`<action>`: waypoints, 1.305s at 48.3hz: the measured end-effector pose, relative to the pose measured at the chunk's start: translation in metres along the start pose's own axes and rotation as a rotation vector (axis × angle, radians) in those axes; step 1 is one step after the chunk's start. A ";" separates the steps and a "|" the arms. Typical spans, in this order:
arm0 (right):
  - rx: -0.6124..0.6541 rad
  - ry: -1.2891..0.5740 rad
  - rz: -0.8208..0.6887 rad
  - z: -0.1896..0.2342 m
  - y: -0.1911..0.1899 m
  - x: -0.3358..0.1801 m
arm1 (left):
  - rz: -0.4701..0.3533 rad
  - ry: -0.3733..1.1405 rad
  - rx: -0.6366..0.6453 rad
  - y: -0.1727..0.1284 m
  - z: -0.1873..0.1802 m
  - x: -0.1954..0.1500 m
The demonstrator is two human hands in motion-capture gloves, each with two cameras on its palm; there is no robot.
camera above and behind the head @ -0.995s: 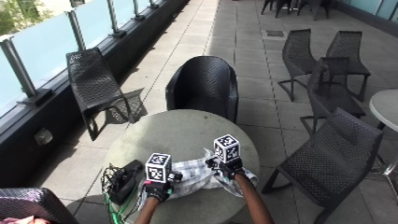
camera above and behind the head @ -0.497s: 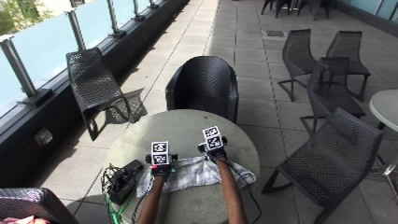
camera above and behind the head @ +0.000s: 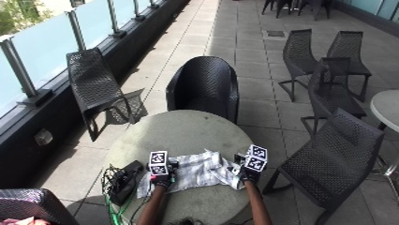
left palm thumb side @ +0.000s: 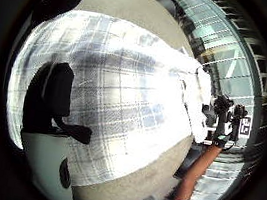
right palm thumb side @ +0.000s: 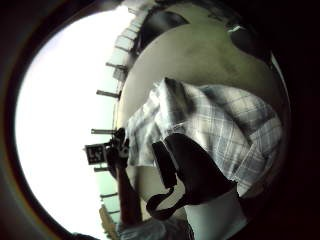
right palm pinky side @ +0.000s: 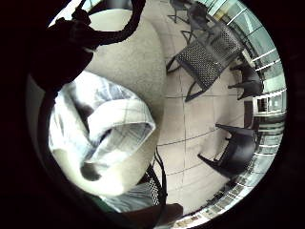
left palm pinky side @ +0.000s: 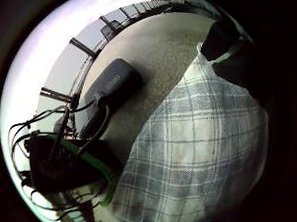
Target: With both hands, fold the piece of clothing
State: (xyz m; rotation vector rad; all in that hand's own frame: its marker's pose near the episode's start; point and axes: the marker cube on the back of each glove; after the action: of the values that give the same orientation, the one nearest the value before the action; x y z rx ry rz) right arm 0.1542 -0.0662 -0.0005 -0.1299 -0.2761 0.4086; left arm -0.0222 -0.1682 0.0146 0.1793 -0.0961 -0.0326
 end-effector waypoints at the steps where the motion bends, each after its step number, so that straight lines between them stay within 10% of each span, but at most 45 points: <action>1: -0.020 0.028 0.002 0.003 0.000 0.003 | 0.001 -0.005 -0.017 0.001 0.003 0.000; 12: -0.108 0.134 0.007 0.034 -0.004 0.014 | 0.009 0.047 -0.057 -0.002 0.028 0.003; 27: 0.199 0.286 0.018 0.028 -0.018 -0.013 | 0.029 0.073 -0.061 0.002 0.026 0.005; 33: 0.103 0.267 0.074 0.012 -0.006 -0.029 | 0.034 0.116 0.003 0.000 0.009 0.003; 48: -0.002 -0.601 -0.243 -0.041 0.014 -0.168 | -0.020 0.431 0.010 -0.004 -0.021 -0.035; 63: -0.135 -0.389 -0.387 0.034 0.078 -0.322 | -0.097 0.418 0.163 0.038 -0.085 -0.070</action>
State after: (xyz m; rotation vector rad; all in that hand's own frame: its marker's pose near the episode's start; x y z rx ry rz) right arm -0.1686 -0.1248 -0.0592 -0.1248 -0.7002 0.0260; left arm -0.0824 -0.1130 -0.0684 0.3502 0.3280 -0.0835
